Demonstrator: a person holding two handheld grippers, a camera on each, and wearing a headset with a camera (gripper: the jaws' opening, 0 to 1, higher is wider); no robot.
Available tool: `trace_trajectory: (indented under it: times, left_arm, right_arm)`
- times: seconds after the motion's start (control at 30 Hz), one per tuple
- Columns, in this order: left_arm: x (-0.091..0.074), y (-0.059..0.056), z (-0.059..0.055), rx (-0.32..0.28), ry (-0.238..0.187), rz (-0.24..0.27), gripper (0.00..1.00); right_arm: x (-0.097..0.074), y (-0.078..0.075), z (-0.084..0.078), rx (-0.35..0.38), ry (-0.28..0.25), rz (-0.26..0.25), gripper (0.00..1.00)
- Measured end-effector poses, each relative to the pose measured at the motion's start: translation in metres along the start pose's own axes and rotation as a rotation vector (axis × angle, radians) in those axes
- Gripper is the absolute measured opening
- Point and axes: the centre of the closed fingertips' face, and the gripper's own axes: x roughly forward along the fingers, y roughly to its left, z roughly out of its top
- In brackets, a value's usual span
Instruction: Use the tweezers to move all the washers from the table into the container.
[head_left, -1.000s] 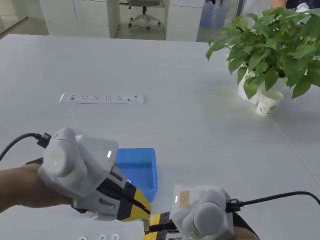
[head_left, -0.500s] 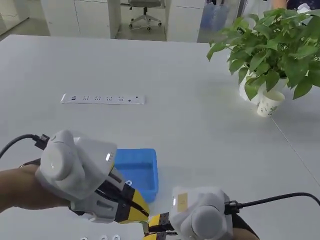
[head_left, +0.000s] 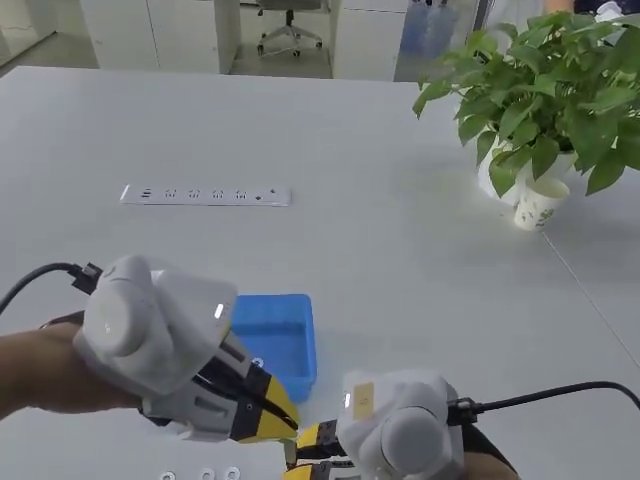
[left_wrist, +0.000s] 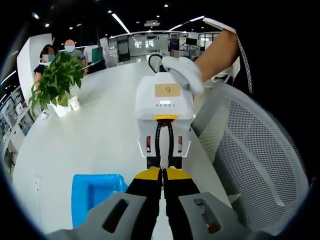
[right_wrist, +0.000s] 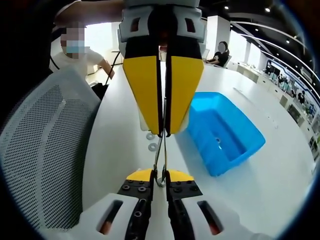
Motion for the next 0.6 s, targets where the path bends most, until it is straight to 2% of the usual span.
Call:
trace_trajectory:
  times: [0.6]
  left_arm:
    - [0.0061, -0.0013, 0.0024, -0.004, 0.005, -0.032, 0.03]
  right_arm:
    - [-0.0005, 0.0009, -0.003, 0.008, 0.006, 0.001, 0.11]
